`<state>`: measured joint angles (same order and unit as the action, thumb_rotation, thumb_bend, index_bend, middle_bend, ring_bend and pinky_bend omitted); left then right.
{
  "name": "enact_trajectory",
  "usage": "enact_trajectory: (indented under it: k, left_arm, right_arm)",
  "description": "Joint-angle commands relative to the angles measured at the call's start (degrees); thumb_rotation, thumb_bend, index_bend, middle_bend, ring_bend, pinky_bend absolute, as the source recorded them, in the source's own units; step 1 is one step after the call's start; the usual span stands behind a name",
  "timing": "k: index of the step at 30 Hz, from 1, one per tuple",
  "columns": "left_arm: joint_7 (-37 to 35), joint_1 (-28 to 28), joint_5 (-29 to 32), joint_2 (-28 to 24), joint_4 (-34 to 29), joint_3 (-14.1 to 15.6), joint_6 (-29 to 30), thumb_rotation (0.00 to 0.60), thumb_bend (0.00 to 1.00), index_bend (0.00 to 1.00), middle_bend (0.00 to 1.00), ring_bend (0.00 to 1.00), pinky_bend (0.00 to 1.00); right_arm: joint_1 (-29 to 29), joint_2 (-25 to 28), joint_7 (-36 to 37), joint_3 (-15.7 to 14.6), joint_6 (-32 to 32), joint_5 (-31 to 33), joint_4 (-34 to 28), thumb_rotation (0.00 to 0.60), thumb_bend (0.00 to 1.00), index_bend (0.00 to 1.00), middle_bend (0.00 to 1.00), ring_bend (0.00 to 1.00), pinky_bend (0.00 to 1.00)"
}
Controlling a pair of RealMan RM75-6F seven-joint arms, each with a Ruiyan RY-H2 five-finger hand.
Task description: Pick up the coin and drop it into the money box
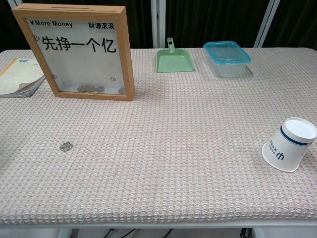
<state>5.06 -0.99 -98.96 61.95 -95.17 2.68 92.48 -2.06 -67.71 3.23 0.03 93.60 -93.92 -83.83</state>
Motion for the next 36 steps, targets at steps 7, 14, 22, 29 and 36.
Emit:
enact_trajectory:
  k: [7,14,22,29,36]
  left_arm:
    - [0.2,0.1,0.1,0.4,0.2,-0.1,0.1,0.6,0.16,0.21,0.18,0.05,0.09]
    - [-0.3,-0.2,-1.7,0.1,-0.7,1.0,-0.5,0.6,0.16,0.21,0.18,0.05,0.09]
    - [0.2,-2.8,-3.5,3.4,-1.3,0.7,-3.8,0.6,0.16,0.22,0.18,0.05,0.09]
    - [2.2,-7.7,-2.9,8.2,-1.9,-0.3,-11.6,0.6,0.16,0.22,0.18,0.05,0.1]
    - [3.2,-12.4,0.7,15.0,1.1,-1.5,-20.1,0.6,0.16,0.22,0.18,0.05,0.11]
  right_arm:
    - [0.0,0.0,0.1,0.0,-0.1,0.0,0.3,0.6,0.33,0.0,0.0,0.0,0.0]
    - [0.2,-0.1,0.2,0.1,-0.1,0.0,0.2,0.6,0.33,0.0,0.0,0.0,0.0]
    - [0.8,0.3,-0.5,0.5,-0.9,0.4,-0.8,0.6,0.33,0.0,0.0,0.0,0.0]
    - [0.7,0.6,-0.9,0.4,-1.3,0.9,-0.8,0.6,0.33,0.0,0.0,0.0,0.0]
    - [0.4,0.3,-0.5,0.2,-1.1,0.9,-0.5,0.6,0.33,0.0,0.0,0.0,0.0]
